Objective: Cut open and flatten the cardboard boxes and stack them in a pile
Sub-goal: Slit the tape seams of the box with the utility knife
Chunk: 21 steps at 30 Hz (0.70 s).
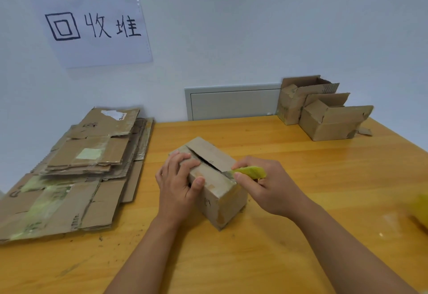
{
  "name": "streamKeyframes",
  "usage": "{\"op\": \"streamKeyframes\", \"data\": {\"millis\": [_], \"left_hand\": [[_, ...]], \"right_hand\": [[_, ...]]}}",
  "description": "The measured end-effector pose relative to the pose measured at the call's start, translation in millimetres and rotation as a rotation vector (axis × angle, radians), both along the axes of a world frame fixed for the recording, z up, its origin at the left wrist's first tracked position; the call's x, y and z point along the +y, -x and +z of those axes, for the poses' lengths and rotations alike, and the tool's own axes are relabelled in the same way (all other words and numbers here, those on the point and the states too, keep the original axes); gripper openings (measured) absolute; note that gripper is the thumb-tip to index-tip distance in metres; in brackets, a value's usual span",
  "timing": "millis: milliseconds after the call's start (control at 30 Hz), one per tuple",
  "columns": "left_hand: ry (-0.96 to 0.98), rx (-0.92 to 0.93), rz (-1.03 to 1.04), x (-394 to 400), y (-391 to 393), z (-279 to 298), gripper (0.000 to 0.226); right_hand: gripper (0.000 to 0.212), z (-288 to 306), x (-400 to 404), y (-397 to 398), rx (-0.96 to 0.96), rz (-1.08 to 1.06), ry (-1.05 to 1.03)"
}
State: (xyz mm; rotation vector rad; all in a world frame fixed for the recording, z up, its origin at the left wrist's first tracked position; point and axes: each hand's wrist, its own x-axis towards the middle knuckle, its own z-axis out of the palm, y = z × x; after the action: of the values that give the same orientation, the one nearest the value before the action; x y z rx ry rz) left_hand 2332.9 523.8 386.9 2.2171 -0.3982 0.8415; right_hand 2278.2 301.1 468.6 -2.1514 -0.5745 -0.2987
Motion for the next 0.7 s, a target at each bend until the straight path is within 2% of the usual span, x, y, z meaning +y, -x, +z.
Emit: {"op": "streamKeyframes", "data": {"millis": [367, 533, 600, 700], "left_hand": [[0.025, 0.009, 0.012, -1.7, 2.7, -1.3, 0.058], [0.000, 0.028, 0.015, -0.4, 4.0, 0.6, 0.054], [-0.006, 0.037, 0.009, 0.4, 4.2, 1.5, 0.051], [-0.012, 0.052, -0.006, 0.6, 4.6, 2.2, 0.050]], "right_hand": [[0.026, -15.4, -13.9, 20.2, -0.120, -0.007, -0.024], [0.018, -21.3, -22.5, 23.3, -0.135, -0.013, -0.058], [0.015, -22.1, -25.2, 25.3, -0.153, -0.021, -0.107], [0.014, -20.8, -32.4, 29.0, -0.182, -0.081, -0.288]]}}
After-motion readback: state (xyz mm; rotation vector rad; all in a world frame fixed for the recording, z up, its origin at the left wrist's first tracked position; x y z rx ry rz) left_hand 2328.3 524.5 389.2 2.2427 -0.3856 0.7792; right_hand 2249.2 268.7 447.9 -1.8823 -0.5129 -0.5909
